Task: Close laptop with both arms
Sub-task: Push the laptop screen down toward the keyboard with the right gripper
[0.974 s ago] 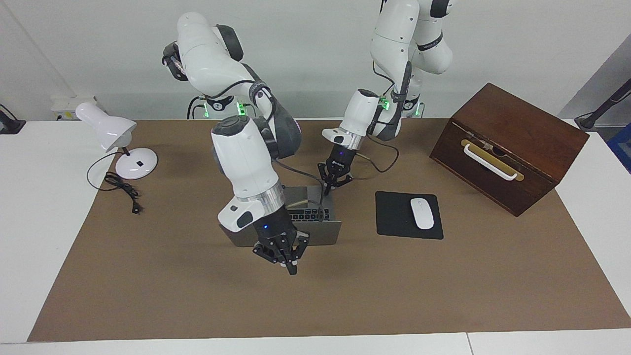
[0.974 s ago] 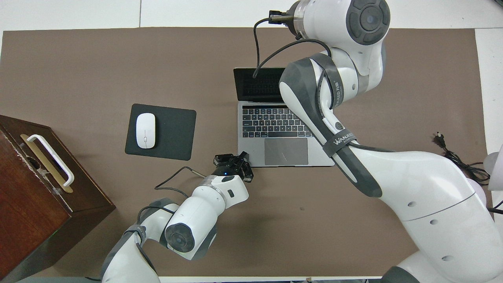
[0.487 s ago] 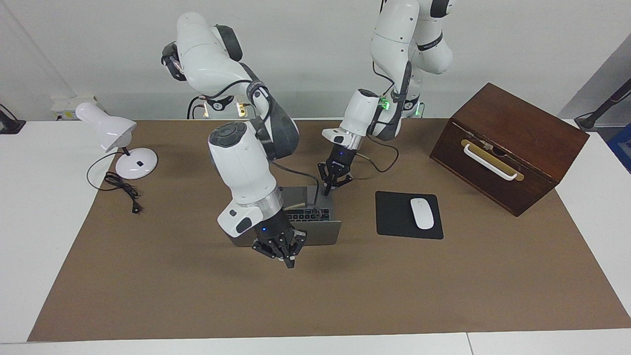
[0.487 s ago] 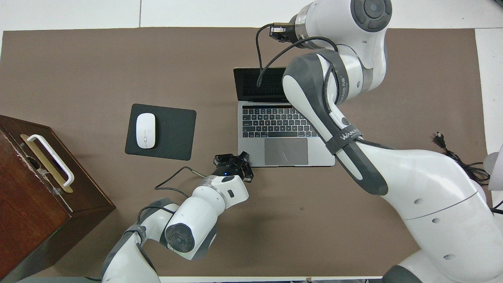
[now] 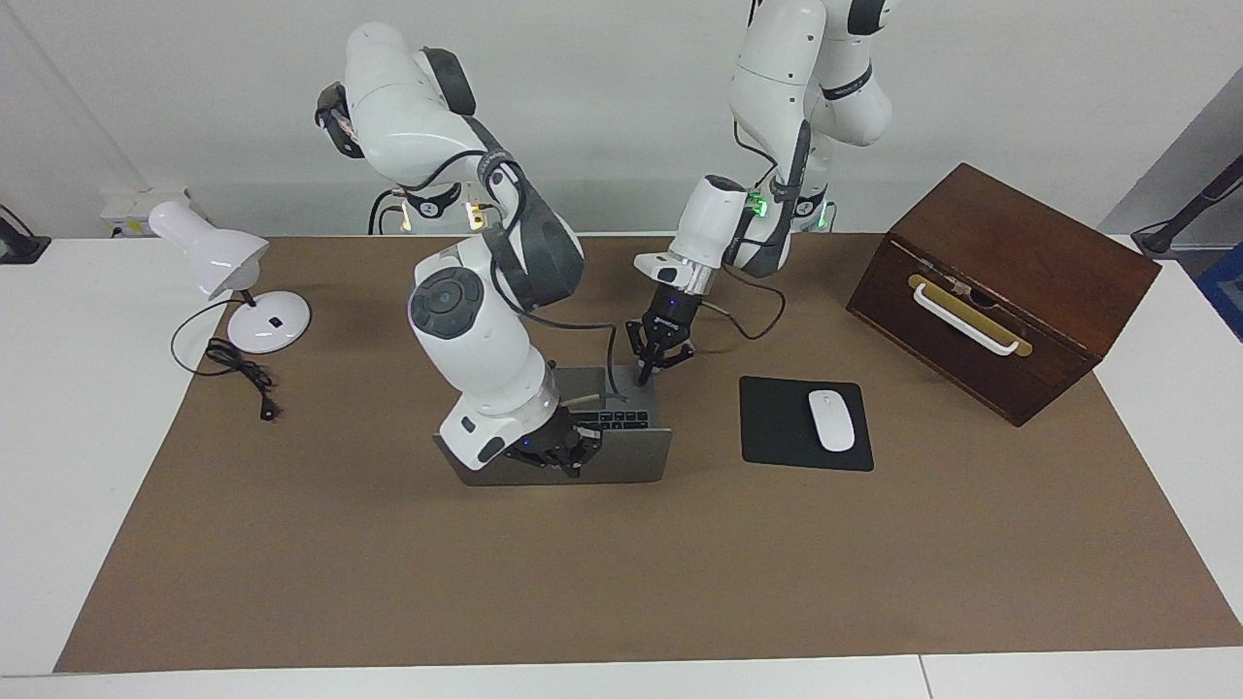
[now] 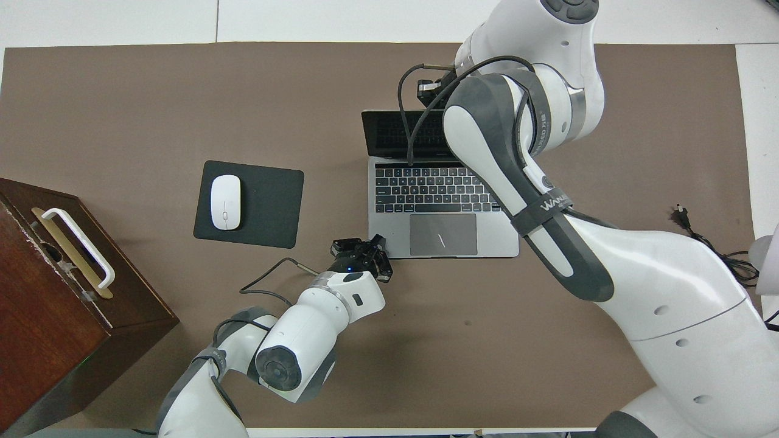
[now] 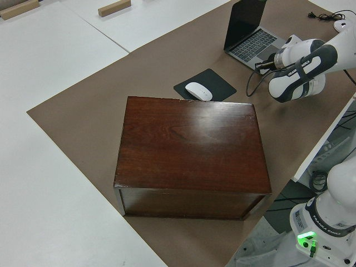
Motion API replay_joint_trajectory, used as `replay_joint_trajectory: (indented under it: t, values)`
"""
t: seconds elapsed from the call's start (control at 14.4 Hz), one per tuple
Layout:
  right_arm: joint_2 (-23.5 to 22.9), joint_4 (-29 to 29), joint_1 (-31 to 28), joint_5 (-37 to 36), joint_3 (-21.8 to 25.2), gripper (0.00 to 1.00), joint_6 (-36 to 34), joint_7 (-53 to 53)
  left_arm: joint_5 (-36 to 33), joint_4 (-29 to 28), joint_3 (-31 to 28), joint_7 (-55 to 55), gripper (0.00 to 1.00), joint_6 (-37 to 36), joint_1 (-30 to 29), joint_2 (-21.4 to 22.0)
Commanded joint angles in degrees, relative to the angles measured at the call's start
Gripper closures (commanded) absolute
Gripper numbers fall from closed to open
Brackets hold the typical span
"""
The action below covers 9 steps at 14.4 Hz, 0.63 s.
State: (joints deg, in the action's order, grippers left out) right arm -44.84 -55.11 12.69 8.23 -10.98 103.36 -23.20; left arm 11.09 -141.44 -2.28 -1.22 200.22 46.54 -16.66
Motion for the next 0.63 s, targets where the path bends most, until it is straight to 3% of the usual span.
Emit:
replay_joint_trajectory:
  t: [0.0, 0.21, 0.42, 0.56]
  values:
    - [1.1, -1.1, -3.9, 7.2, -2.0, 1.00, -9.0, -0.5, 0.5, -0.6, -0.7, 0.4, 1.00, 0.2, 1.5, -2.9]
    - [3.5, -7.5, -7.6, 11.1, -2.0, 1.00, -19.5, -0.8, 0.5, -0.3, -0.7, 0.3, 1.00, 0.2, 1.5, -3.0]
    - [9.5, -19.3, -7.3, 10.5, -1.9, 1.00, -19.5, -1.2, 0.5, -0.3, -0.7, 0.3, 1.00, 0.1, 1.4, -3.0]
    - [10.2, -20.9, -7.3, 9.7, -1.9, 1.00, -19.2, -1.1, 0.5, -0.3, -0.7, 0.3, 1.00, 0.1, 1.5, -3.0]
